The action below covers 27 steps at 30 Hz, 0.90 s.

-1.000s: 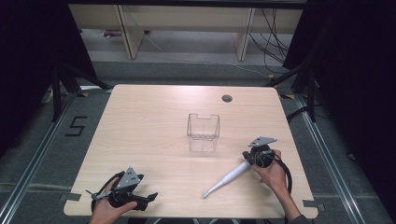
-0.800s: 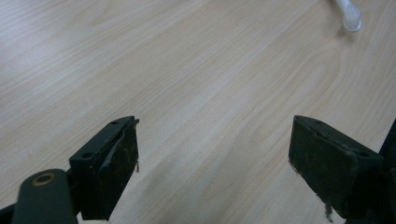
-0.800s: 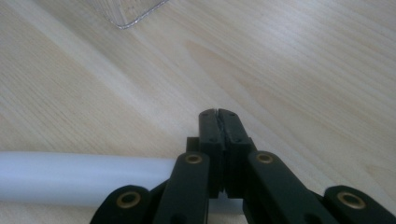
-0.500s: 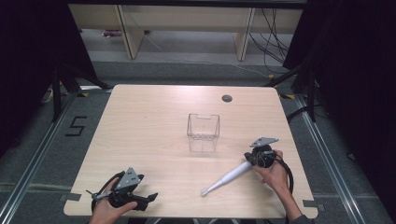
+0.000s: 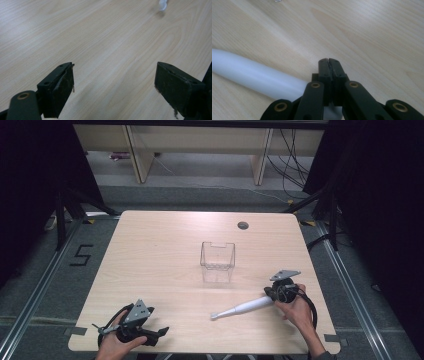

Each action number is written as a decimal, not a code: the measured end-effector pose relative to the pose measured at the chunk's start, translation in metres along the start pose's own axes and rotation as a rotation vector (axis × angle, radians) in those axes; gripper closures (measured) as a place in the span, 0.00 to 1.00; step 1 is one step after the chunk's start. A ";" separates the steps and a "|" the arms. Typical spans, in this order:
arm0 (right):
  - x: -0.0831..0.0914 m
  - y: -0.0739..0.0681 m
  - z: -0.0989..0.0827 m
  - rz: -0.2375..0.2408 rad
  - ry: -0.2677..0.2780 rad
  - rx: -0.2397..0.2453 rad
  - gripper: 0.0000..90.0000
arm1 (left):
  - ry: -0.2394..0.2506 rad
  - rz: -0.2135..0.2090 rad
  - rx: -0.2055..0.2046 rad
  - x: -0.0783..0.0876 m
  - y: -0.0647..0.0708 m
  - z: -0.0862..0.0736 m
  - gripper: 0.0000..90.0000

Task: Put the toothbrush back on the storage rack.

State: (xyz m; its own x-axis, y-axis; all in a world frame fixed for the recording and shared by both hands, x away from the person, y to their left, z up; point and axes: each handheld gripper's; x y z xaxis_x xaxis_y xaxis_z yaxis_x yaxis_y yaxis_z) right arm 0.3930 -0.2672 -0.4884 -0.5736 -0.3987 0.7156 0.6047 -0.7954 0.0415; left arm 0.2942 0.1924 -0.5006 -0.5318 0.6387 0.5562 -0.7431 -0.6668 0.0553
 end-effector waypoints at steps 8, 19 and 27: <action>0.009 -0.009 -0.005 0.021 -0.003 -0.014 0.99 | 0.000 0.003 0.005 0.000 0.000 0.000 0.17; 0.010 -0.011 -0.007 0.005 -0.007 0.051 0.98 | -0.001 0.012 -0.013 0.001 0.000 0.000 0.17; 0.011 -0.012 -0.011 0.021 -0.006 0.031 0.97 | 0.000 0.006 -0.001 0.000 0.000 0.000 0.17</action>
State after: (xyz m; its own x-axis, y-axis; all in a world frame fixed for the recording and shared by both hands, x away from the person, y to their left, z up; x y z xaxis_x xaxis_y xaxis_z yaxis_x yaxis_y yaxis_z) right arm 0.3733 -0.2671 -0.4884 -0.5570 -0.4127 0.7207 0.6338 -0.7721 0.0477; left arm 0.2940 0.1928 -0.5005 -0.5363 0.6345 0.5566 -0.7401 -0.6706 0.0513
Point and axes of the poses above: each handheld gripper's, and its own axes: x roughly backward along the jaws, z roughly out of its top, y roughly to its right, and after that the axes turned 7 degrees about y, right-handed
